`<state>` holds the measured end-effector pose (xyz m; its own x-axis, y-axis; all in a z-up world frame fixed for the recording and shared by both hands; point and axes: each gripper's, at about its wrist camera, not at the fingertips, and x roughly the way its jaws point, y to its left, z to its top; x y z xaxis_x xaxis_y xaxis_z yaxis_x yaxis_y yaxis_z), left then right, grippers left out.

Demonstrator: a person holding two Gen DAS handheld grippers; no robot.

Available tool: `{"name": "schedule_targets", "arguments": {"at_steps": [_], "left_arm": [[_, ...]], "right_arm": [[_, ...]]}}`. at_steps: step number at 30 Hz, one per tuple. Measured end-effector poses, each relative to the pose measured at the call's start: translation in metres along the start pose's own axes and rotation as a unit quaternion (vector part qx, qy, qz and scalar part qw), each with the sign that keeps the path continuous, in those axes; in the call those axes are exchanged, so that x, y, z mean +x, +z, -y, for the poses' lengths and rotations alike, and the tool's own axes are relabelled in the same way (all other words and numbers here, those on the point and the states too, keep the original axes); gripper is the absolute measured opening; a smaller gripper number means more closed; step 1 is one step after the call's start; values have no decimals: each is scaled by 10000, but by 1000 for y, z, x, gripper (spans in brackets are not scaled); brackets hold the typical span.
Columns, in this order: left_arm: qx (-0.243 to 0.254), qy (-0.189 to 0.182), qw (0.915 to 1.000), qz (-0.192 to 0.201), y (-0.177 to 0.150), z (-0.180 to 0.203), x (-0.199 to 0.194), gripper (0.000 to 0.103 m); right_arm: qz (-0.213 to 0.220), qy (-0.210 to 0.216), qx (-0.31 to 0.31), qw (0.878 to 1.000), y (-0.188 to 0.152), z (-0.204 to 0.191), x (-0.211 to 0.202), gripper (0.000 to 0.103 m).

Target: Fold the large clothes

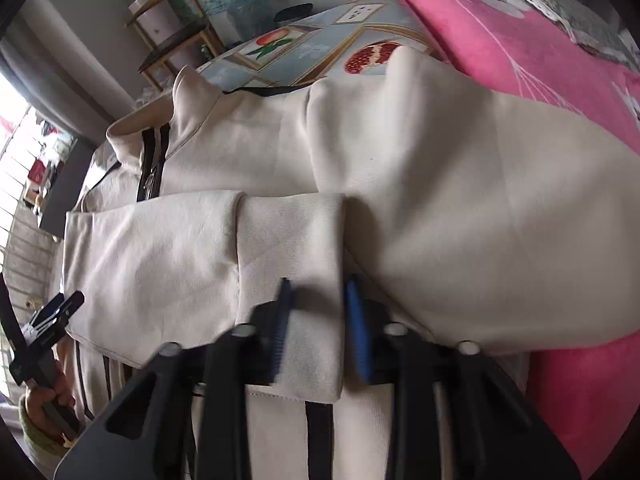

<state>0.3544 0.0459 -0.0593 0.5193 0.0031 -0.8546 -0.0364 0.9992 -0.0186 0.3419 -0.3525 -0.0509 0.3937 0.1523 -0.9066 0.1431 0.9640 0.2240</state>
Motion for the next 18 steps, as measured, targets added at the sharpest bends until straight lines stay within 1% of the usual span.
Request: {"name": "schedule_targets", "arguments": {"at_steps": [1,2,3,4,5,7,9,10,12,13,14,15,17,18], "left_arm": [[-80,31,9999,-68,-2,-3,4,97],[-236,-43,9997,-103,-3,-9,8,97],[-322,7,9995,-15,-4,-13,5,97],[-368,118,9993,-20,-5,-15,6,97],[-426,71,9991,-19,-5,-19,5,97],[-494,184,9986,6,-6,-25,4,97],[-604,216,9979,-4,-6,-30,2,97],[-642,238,9977,3,-7,-32,1,97],[-691,231,9973,77,-6,-37,-4,97],[-711,213,9971,138,-6,-41,-9,97],[-722,198,9970,217,-6,-43,-14,97],[-725,191,9966,338,-6,-46,-23,97],[-670,158,9961,551,-4,-49,-40,97],[-630,134,9960,618,-1,-48,-47,97]], "right_arm": [[9,41,-66,10000,3,-2,0,5],[103,41,-115,9999,7,-4,-3,5],[249,32,-196,9995,10,-7,-10,5],[457,107,-298,9985,13,-10,-23,5],[662,274,-373,9967,17,-15,-35,5],[878,335,-425,9947,24,-18,-46,5],[866,288,-403,9950,28,-13,-41,5],[720,212,-364,9965,28,-8,-29,5],[289,-66,-436,9986,25,1,-2,5],[183,-116,-459,9987,21,5,5,6],[221,-95,-467,9986,19,7,3,6],[326,-114,-478,9983,19,6,-2,8],[648,-339,-592,9956,19,-2,-21,9],[762,-363,-686,9941,18,-8,-29,9]]}}
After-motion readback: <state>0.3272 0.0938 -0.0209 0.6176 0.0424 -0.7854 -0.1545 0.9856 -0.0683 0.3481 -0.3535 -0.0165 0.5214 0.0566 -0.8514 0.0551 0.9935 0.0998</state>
